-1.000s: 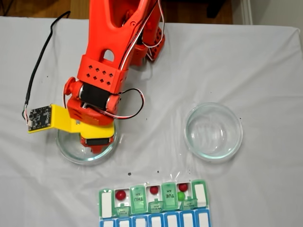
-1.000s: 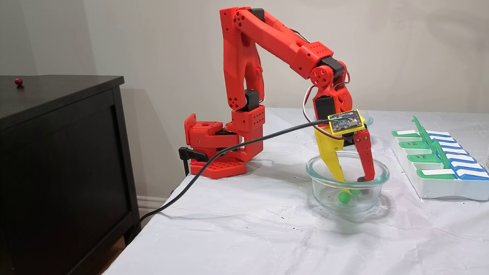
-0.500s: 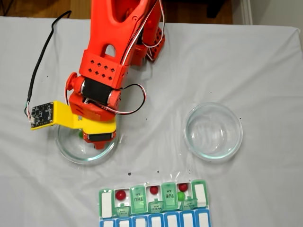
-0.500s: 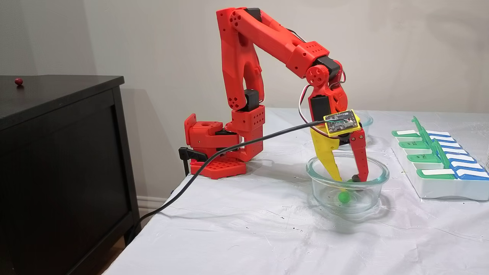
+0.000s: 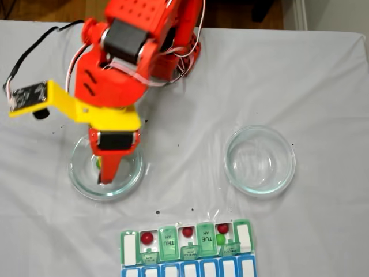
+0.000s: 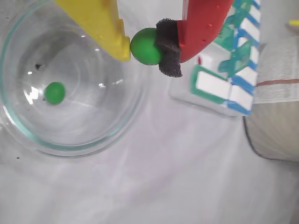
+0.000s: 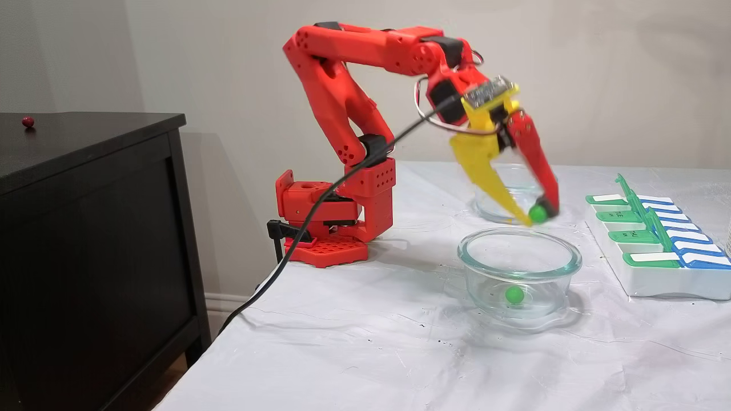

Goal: Sort medicines into box.

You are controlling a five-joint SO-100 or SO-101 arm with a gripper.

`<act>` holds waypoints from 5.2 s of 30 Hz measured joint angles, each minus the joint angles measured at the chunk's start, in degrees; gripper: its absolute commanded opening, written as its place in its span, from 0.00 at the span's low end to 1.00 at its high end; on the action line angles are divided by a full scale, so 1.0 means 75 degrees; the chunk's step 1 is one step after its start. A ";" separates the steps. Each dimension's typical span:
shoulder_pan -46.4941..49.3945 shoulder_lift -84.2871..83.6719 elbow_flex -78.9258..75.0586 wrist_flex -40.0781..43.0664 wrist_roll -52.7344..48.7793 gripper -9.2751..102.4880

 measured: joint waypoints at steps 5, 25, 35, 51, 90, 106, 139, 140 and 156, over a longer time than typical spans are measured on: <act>-0.1348 0.0117 0.0305 -0.1137 0.0973 0.08; -0.2941 -0.3809 0.0105 -0.4535 0.2039 0.08; -0.3012 -0.3902 -0.0012 -0.5191 0.1781 0.08; -0.3164 -0.4418 -0.0023 -0.5227 0.1418 0.08; -0.3445 -0.4840 -0.0457 -0.5180 0.1582 0.12; -0.3211 -0.5262 -0.0621 -0.5098 0.1512 0.32; 0.0867 -0.2320 -0.1547 0.2145 -0.1441 0.08; 0.0938 -0.2320 -0.1441 0.2074 -0.1500 0.08; 0.1336 -0.2848 -0.0996 0.1488 -0.3223 0.27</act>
